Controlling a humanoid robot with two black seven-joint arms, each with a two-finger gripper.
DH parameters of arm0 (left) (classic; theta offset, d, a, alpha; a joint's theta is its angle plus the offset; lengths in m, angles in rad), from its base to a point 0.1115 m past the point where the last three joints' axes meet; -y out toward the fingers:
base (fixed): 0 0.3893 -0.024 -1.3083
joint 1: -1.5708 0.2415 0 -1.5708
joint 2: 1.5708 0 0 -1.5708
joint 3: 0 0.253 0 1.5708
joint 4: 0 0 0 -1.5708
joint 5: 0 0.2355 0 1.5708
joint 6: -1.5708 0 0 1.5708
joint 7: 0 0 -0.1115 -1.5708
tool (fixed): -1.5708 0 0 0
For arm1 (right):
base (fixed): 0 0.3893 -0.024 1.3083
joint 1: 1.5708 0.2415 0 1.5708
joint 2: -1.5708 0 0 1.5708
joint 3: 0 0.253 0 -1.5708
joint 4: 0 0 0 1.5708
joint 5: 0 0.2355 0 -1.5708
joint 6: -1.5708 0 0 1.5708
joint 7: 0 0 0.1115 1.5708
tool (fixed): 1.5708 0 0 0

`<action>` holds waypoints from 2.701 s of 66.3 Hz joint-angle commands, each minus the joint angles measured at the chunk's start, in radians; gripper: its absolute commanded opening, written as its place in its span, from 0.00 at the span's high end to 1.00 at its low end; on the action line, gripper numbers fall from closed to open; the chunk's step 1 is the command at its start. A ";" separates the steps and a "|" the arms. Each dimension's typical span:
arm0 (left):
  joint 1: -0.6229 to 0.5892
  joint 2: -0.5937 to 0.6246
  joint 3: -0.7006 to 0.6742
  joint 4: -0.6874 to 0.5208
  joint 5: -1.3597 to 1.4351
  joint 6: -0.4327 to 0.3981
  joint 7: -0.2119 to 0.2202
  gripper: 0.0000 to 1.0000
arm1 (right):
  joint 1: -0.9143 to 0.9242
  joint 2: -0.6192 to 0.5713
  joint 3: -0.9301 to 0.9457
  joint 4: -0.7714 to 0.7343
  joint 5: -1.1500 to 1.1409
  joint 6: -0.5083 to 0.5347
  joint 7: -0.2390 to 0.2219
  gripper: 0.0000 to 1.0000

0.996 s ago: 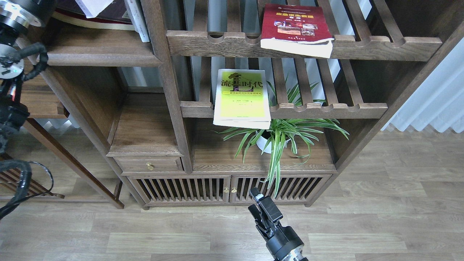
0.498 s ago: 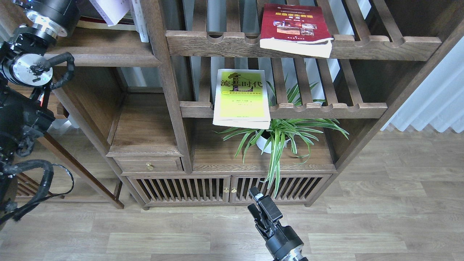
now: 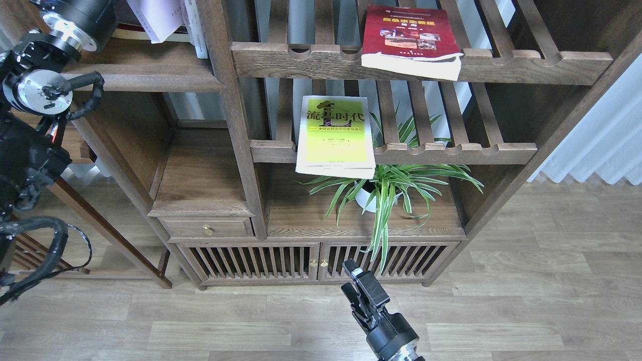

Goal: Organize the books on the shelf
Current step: 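Release the white book and withdraw the left gripper downward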

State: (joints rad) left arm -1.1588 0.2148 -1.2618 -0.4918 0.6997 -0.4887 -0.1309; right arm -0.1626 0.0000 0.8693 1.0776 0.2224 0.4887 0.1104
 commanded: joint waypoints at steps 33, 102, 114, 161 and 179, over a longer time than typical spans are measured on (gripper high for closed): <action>-0.062 0.064 0.139 0.033 0.063 0.000 -0.013 0.93 | -0.002 0.000 -0.001 0.007 0.002 0.000 0.000 0.02; 0.031 0.086 0.022 -0.201 -0.019 0.000 0.033 0.28 | -0.012 0.000 0.002 0.038 0.003 0.000 0.000 0.02; 0.154 0.160 0.009 -0.392 -0.072 0.058 0.117 0.28 | -0.017 0.000 0.004 0.055 0.003 0.000 0.000 0.02; 0.209 0.072 -0.107 -0.430 -0.065 0.073 0.004 0.28 | -0.040 0.000 0.000 0.081 0.003 0.000 0.000 0.02; 0.271 0.069 -0.154 -0.493 -0.068 0.064 -0.036 0.26 | -0.063 0.000 0.002 0.091 0.003 0.000 0.000 0.02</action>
State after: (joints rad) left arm -0.9175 0.2840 -1.3886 -0.9532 0.6329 -0.4193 -0.1532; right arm -0.2201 0.0000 0.8711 1.1641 0.2255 0.4887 0.1106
